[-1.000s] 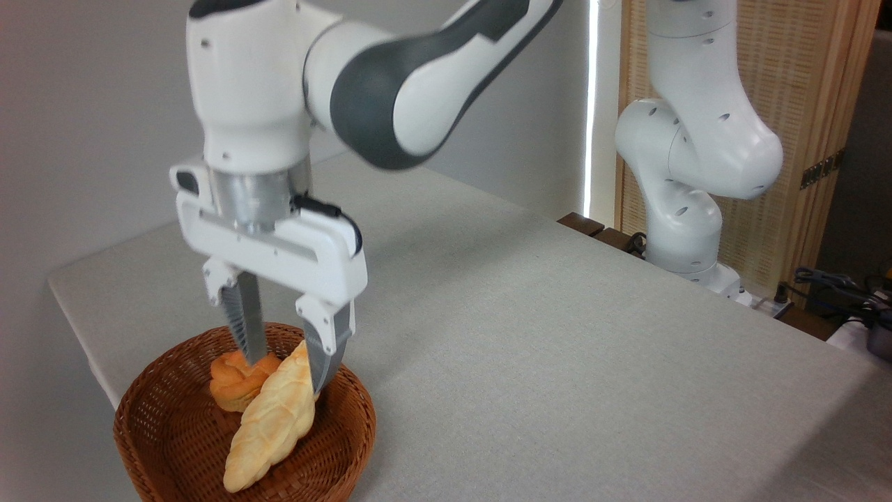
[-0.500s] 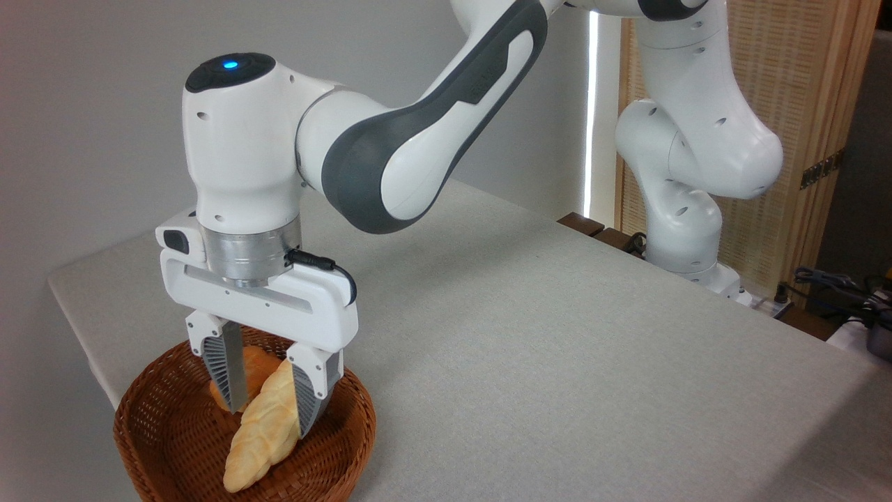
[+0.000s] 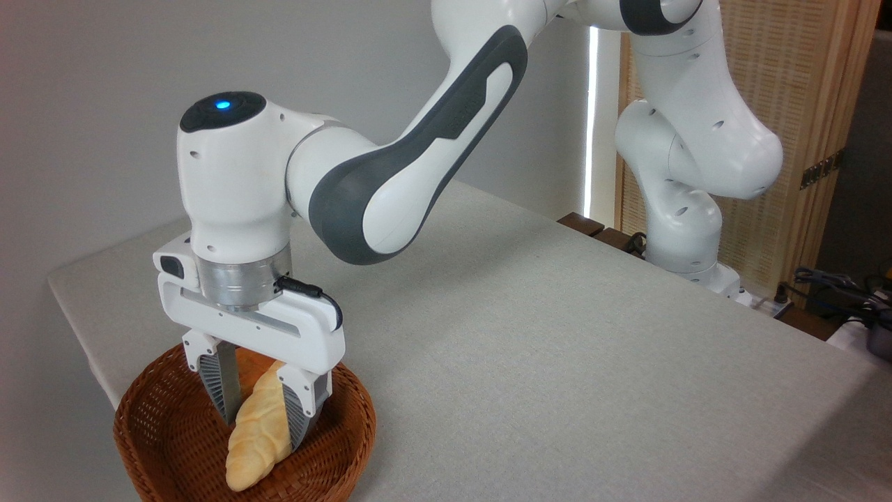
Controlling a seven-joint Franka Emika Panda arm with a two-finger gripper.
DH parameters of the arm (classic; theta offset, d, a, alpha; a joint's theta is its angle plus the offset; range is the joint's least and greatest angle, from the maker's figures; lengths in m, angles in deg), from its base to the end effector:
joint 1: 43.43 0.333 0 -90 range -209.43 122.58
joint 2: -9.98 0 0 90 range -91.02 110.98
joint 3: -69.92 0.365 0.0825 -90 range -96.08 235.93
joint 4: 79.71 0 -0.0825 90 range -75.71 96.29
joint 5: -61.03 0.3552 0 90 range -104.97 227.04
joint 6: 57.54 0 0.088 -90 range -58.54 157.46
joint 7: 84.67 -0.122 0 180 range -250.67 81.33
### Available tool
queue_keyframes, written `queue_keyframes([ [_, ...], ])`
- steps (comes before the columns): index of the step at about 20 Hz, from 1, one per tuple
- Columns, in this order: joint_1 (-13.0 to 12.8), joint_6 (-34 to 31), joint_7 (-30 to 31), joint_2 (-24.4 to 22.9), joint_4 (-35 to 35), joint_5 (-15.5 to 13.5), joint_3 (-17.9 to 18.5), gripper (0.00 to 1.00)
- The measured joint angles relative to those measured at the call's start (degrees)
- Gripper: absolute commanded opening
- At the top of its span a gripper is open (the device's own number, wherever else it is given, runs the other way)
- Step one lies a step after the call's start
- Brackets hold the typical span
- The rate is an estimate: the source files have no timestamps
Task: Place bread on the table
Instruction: 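Close the gripper on the middle of the long pale bread, then lift the held bread out of the basket and move it over the table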
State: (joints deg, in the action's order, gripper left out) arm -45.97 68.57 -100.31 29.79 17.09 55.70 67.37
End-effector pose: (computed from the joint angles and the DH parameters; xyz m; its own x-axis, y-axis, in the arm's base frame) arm 0.6602 -0.0595 0.4577 0.9379 -0.2948 0.1827 -0.3085 -0.9499 0.0507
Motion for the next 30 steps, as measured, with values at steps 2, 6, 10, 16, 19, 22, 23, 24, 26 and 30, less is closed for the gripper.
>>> queue_keyframes([
  [2,0.0,0.0,0.0,0.3,0.0,0.0,-0.2,1.00],
  [6,0.0,0.0,0.0,0.4,-0.1,0.0,-0.3,0.65],
  [10,0.1,0.0,0.0,0.4,-0.2,0.0,-0.3,0.52],
  [16,0.2,0.0,0.0,0.4,-0.3,0.0,-0.2,0.55],
  [19,0.2,0.0,0.0,0.4,-0.4,0.0,-0.2,0.61],
  [22,0.2,0.3,-0.1,0.3,-1.3,0.0,-0.2,0.62],
  [23,0.2,0.4,-0.1,0.1,-1.9,0.0,-0.3,0.62],
  [24,0.2,0.4,-0.1,-0.2,-2.5,0.0,-0.3,0.62],
  [26,0.2,0.5,-0.3,-1.2,-3.3,0.0,-0.3,0.62],
  [30,0.2,0.2,-0.6,-4.5,-3.6,0.0,-0.3,0.62],
])
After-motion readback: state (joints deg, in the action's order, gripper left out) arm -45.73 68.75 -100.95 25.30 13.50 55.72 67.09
